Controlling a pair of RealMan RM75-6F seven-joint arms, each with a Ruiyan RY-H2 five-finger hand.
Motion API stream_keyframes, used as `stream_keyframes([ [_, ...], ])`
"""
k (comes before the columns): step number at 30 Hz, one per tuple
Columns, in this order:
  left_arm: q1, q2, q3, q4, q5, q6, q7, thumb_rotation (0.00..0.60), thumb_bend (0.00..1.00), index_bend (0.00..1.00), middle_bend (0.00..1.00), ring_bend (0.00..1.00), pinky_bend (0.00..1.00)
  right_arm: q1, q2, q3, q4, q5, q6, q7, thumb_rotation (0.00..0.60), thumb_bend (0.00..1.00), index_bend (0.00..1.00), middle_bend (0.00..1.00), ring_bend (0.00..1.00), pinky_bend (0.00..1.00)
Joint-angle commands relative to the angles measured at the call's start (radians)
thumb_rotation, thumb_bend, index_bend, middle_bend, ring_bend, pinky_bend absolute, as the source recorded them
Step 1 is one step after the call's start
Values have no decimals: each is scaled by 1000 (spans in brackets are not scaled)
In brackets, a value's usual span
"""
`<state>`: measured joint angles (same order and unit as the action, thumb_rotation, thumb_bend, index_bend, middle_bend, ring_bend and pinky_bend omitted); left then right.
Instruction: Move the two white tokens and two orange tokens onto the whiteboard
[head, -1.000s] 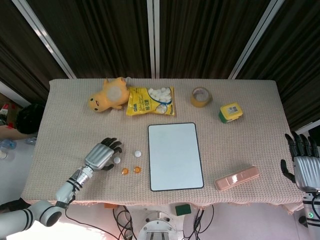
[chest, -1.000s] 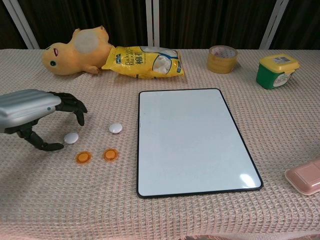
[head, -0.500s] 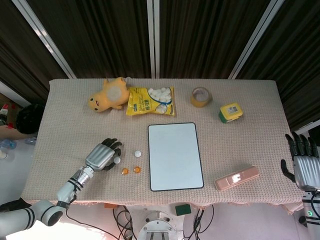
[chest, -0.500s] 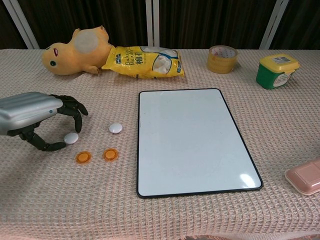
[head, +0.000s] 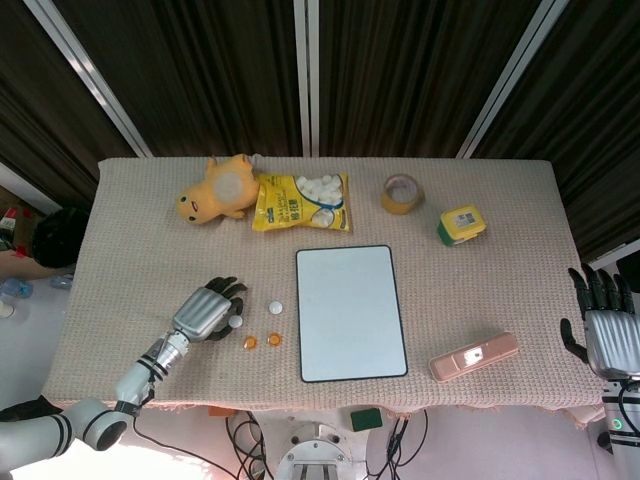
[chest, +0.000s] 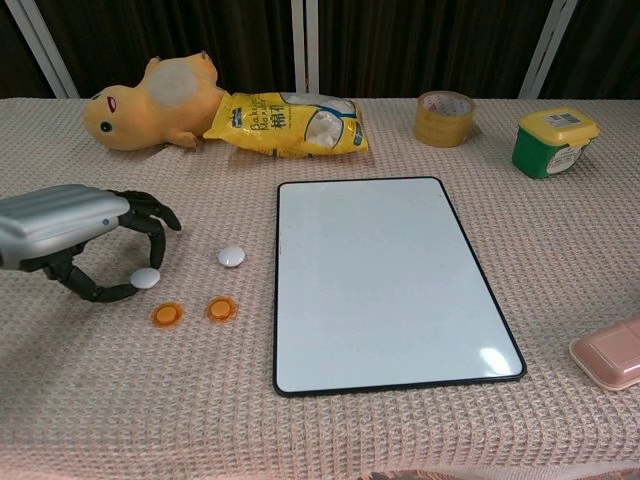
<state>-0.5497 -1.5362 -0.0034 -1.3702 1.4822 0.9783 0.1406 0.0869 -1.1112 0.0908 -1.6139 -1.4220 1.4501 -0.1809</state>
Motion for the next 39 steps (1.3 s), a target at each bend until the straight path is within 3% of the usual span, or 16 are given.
stream_keyframes([
  [1, 0, -5, -3, 4, 3, 13, -6, 600, 285, 492, 185, 105, 174, 1, -1, 0, 3, 0, 0, 2, 600, 477, 0, 0, 0, 0],
  [11, -18, 2, -23, -16, 15, 37, -21, 600, 286, 515, 187, 105, 174, -1, -3, 0, 14, -3, 4, 18, 600, 477, 0, 0, 0, 0],
  [18, -117, 4, -94, -91, 11, -26, 38, 600, 286, 515, 187, 105, 175, -6, 1, 1, 12, -6, 17, 24, 600, 477, 0, 0, 0, 0],
  [23, -202, -50, -148, -97, -14, -89, 109, 600, 286, 523, 186, 105, 174, -12, 2, 4, 14, 3, 24, 29, 600, 477, 0, 0, 0, 0],
  [33, -367, -258, -252, 124, -136, -205, 125, 600, 286, 540, 186, 91, 166, -22, 8, 8, 32, 6, 37, 56, 600, 477, 0, 0, 0, 0],
  [39, -436, -336, -280, 208, -159, -225, 102, 600, 286, 546, 186, 91, 165, -25, 9, 14, 38, 20, 37, 69, 600, 477, 0, 0, 0, 0],
])
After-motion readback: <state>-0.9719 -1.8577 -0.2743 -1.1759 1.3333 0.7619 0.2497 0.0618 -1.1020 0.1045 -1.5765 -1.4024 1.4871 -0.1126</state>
